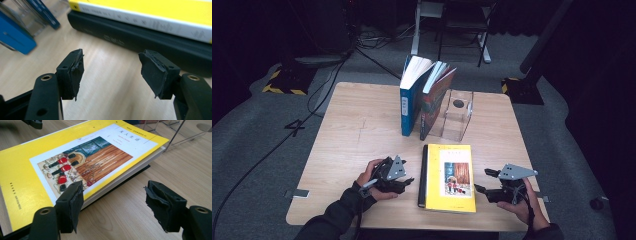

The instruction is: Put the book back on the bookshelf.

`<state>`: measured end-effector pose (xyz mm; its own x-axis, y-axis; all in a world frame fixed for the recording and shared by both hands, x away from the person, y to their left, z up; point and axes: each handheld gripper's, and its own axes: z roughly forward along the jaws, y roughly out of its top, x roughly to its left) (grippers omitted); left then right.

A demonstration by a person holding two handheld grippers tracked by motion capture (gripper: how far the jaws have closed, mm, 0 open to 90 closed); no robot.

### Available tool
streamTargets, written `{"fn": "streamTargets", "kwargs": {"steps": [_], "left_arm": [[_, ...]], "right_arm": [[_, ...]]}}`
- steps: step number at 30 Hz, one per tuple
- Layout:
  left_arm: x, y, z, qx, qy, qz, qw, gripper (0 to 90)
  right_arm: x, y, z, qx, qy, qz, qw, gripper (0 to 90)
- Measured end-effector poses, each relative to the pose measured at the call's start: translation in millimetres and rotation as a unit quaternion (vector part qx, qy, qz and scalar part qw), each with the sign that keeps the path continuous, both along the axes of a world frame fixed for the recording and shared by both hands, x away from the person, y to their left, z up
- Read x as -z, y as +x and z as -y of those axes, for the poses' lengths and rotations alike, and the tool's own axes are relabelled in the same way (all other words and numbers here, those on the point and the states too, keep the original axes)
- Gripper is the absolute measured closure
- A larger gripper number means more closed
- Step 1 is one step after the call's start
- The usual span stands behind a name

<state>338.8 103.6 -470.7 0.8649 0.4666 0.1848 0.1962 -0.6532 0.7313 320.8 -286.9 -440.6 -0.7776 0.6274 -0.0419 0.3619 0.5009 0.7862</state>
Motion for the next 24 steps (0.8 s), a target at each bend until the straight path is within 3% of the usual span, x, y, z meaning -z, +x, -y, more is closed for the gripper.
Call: {"fn": "streamTargets", "kwargs": {"steps": [8,17,22,24], "left_arm": [[13.6,-15.1,-6.0,0.021,0.016,-0.029,0.9992,32.2],[24.6,-30.5,-7.3,0.04,0.033,-0.056,0.9971,27.2],[26.4,-31.4,-6.7,0.05,0.027,-0.066,0.9962,26.3],[28.4,-30.2,-6.8,0.049,0.015,-0.074,0.996,26.0]], "right_arm": [[-5.7,-9.2,-9.5,-0.028,-0.005,-0.006,0.9996,30.8],[-3.3,-13.1,-19.7,-0.049,-0.011,-0.032,0.9982,29.4],[0.1,-11.3,-22.1,-0.053,-0.02,-0.054,0.9969,28.1],[2.9,-8.4,-21.4,-0.056,-0.021,-0.076,0.9953,27.5]]}}
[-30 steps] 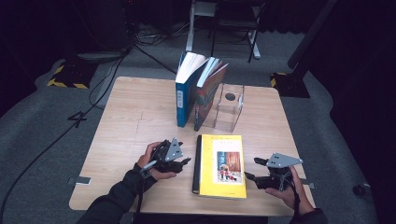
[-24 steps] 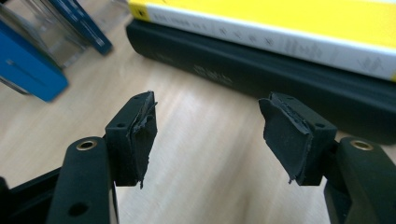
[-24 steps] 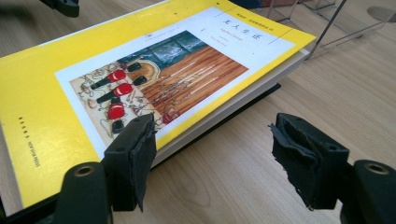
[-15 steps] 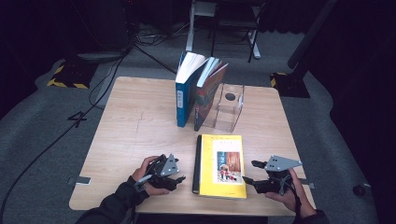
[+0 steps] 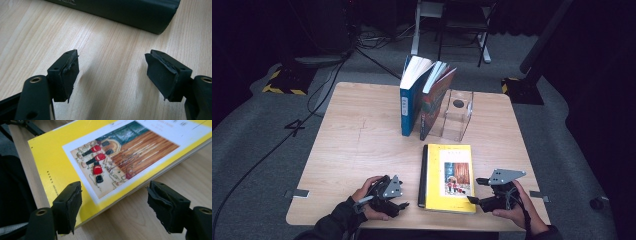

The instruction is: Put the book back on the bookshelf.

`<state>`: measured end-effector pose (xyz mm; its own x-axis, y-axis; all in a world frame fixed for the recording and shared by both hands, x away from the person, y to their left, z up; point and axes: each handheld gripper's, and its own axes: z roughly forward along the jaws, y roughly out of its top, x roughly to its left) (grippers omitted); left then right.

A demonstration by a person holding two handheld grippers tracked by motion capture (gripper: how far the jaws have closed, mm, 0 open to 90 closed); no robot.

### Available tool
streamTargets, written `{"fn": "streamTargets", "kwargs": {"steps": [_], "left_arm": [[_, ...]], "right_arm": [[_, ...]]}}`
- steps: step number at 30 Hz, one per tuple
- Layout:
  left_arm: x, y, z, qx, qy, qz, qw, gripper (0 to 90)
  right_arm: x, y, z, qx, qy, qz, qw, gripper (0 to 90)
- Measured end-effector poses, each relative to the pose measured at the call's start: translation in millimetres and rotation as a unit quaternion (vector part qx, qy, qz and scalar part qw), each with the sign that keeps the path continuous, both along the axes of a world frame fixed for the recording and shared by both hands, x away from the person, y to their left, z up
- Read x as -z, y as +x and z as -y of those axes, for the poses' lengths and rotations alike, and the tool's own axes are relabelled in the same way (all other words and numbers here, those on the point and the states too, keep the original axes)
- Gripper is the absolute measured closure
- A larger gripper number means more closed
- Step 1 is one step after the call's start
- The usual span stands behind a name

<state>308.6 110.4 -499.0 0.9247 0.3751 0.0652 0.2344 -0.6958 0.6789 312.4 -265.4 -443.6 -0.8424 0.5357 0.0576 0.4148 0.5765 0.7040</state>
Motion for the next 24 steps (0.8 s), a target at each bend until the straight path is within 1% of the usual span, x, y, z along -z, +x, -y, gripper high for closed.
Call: {"fn": "streamTargets", "kwargs": {"steps": [1,2,3,4,6,8,9,10,11,13,15,16,17,19,22,24], "left_arm": [[0.8,0.9,-0.5,0.001,-0.004,-0.003,1.0,25.7],[2.3,2.1,-1.5,0.001,-0.012,-0.01,0.9999,25.6],[3.0,2.9,-2.2,0.001,-0.016,-0.013,0.9998,25.5],[4.4,4.3,-3.0,0.001,-0.024,-0.02,0.9995,25.4],[5.4,6.5,-3.3,-0.002,-0.03,-0.031,0.9991,24.7],[5.4,8.2,-2.3,-0.002,-0.026,-0.029,0.9992,22.6],[5.5,9.5,-1.1,-0.009,-0.026,-0.031,0.9992,20.8],[5.5,9.5,-1.1,-0.009,-0.026,-0.031,0.9992,20.3],[5.6,11.3,0.6,-0.011,-0.026,-0.032,0.9991,20.3],[5.6,13.4,1.6,-0.009,-0.026,-0.03,0.9992,20.2],[5.4,14.9,2.5,-0.01,-0.024,-0.032,0.9992,20.1],[5.4,14.9,2.5,-0.01,-0.024,-0.032,0.9992,20.1],[5.5,15.8,3.0,-0.01,-0.025,-0.031,0.9992,20.1],[5.5,17.2,3.7,-0.017,-0.026,-0.03,0.9991,20.1],[5.5,18.2,4.6,-0.021,-0.026,-0.031,0.9989,20.1],[5.5,18.5,4.6,-0.02,-0.026,-0.031,0.999,20.1]], "right_arm": [[2.8,2.6,0.0,0.0,-0.004,-0.012,0.9999,25.9],[4.3,4.2,0.0,0.002,-0.004,-0.021,0.9998,24.7],[5.8,7.3,1.1,0.001,0.004,-0.037,0.9993,24.7],[6.7,9.1,1.8,-0.001,0.009,-0.045,0.999,23.7],[8.6,13.2,2.6,-0.001,0.012,-0.057,0.9983,21.2],[11.5,17.5,1.7,-0.008,0.02,-0.074,0.997,18.9],[12.2,18.8,0.6,-0.011,0.021,-0.079,0.9966,18.6],[12.2,18.8,0.6,-0.011,0.021,-0.079,0.9966,18.6],[13.0,21.9,-2.0,-0.022,0.022,-0.082,0.9961,17.5],[13.6,23.7,-3.7,-0.019,0.022,-0.09,0.9956,16.4],[13.1,23.6,-3.9,-0.021,0.02,-0.085,0.9959,16.4],[12.4,22.9,-4.2,-0.022,0.017,-0.08,0.9964,16.5],[12.4,22.9,-4.2,-0.022,0.017,-0.08,0.9964,16.5],[11.0,21.9,-5.0,-0.024,0.012,-0.071,0.9971,16.8],[6.3,19.2,-5.8,-0.026,0.004,-0.051,0.9983,20.2],[3.1,18.8,-5.9,-0.027,0.005,-0.044,0.9987,20.6]]}}
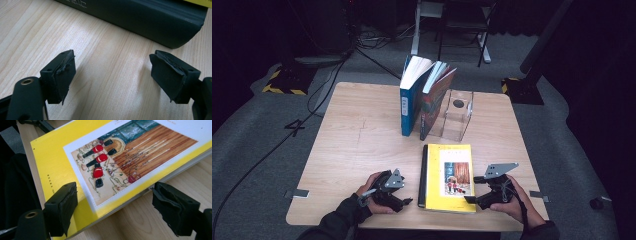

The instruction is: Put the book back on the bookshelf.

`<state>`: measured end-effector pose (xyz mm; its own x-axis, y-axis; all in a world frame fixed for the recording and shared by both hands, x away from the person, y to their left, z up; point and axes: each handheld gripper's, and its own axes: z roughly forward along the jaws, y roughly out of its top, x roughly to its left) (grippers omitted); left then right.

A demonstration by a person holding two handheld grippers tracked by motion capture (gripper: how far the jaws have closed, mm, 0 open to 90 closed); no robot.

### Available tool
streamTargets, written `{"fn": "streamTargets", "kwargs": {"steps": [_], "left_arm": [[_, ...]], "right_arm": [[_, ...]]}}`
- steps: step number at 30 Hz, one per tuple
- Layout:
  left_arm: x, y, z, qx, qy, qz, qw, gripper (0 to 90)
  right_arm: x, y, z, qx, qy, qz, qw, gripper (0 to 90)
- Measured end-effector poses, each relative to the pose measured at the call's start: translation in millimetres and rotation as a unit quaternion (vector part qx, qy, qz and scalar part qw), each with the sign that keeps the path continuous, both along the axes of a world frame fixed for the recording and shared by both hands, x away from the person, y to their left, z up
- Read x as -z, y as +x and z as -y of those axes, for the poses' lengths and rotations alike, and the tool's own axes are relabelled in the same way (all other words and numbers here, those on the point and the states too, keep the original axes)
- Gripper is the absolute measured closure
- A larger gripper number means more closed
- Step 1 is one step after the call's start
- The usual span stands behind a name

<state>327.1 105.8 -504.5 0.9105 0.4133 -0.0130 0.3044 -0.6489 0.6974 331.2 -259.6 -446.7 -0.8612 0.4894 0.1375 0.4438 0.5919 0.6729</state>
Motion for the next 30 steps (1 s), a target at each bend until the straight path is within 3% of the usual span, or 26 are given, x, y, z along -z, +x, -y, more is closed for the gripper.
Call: {"fn": "streamTargets", "kwargs": {"steps": [4,13,17,19,22,27,30], "left_arm": [[-0.1,0.3,0.0,-0.001,0.001,0.0,1.0,20.1],[0.0,1.3,0.3,0.002,0.0,0.001,1.0,20.1],[-0.1,1.7,0.3,0.004,0.002,0.0,1.0,20.1],[-0.1,1.7,0.3,0.003,0.002,0.0,1.0,20.1],[-0.1,1.6,0.3,0.003,0.001,0.0,1.0,20.1],[-0.2,1.9,0.3,0.004,0.002,0.001,1.0,20.1],[-0.1,2.5,0.9,0.004,0.0,0.0,1.0,20.1]], "right_arm": [[-3.6,4.4,-1.4,0.004,0.003,0.01,0.9999,20.6],[-7.4,26.3,-10.4,-0.002,0.018,0.008,0.9998,24.2],[-5.3,29.1,-16.4,0.002,-0.005,0.004,1.0,24.4],[-0.8,26.7,-15.5,-0.001,-0.017,-0.009,0.9998,21.9],[1.3,23.0,-10.4,0.001,-0.015,-0.028,0.9995,21.3],[4.4,17.8,-8.0,-0.02,-0.018,-0.064,0.9976,16.5],[3.9,17.3,-8.9,-0.021,-0.022,-0.06,0.9977,16.3]]}}
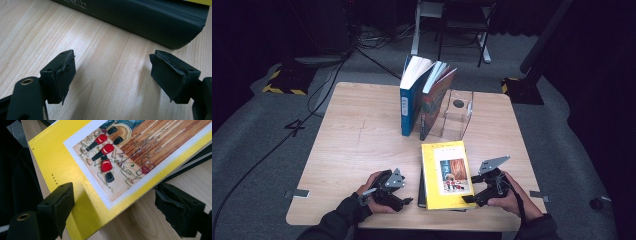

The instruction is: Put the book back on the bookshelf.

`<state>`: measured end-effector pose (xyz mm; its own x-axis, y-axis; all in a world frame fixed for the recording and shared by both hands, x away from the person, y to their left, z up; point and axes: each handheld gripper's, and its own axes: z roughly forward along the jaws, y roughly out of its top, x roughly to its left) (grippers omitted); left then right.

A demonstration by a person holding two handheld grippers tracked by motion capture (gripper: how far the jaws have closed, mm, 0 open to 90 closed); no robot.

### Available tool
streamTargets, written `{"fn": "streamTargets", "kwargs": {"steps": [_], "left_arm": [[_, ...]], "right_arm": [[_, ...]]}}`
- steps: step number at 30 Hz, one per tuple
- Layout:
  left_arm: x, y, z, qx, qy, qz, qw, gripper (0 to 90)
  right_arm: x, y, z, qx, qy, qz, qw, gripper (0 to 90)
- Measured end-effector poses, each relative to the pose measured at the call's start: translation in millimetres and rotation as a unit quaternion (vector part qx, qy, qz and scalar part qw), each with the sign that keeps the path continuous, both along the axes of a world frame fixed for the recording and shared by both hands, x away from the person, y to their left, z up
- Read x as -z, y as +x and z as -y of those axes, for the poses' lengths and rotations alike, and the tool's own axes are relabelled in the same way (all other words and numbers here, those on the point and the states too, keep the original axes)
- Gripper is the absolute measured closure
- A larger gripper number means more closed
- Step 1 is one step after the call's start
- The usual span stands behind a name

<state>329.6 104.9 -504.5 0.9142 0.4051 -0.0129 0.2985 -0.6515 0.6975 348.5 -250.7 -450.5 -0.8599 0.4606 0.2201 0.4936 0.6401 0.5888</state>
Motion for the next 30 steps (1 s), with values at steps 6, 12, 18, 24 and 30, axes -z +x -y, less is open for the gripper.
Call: {"fn": "streamTargets", "kwargs": {"steps": [6,12,18,24,30], "left_arm": [[-2.8,22.1,-0.2,-0.019,0.005,0.01,0.9997,24.9],[-8.3,61.4,8.0,-0.046,0.004,0.023,0.9987,28.1],[-13.6,89.7,13.5,-0.053,-0.015,0.022,0.9982,36.6],[-13.8,97.2,13.0,-0.048,-0.017,0.031,0.9982,46.7],[-16.1,108.3,8.7,-0.063,-0.044,0.014,0.9969,56.0]], "right_arm": [[-6.8,-3.2,-4.7,-0.003,-0.005,0.032,0.9995,19.2],[-14.4,1.9,-7.8,-0.004,0.018,0.046,0.9988,21.7],[-19.3,11.8,-13.7,-0.011,0.045,0.056,0.9973,24.6],[-13.9,28.0,-24.1,-0.016,0.049,0.041,0.9978,29.8],[-6.9,43.1,-30.1,-0.018,0.074,0.013,0.997,52.2]]}}
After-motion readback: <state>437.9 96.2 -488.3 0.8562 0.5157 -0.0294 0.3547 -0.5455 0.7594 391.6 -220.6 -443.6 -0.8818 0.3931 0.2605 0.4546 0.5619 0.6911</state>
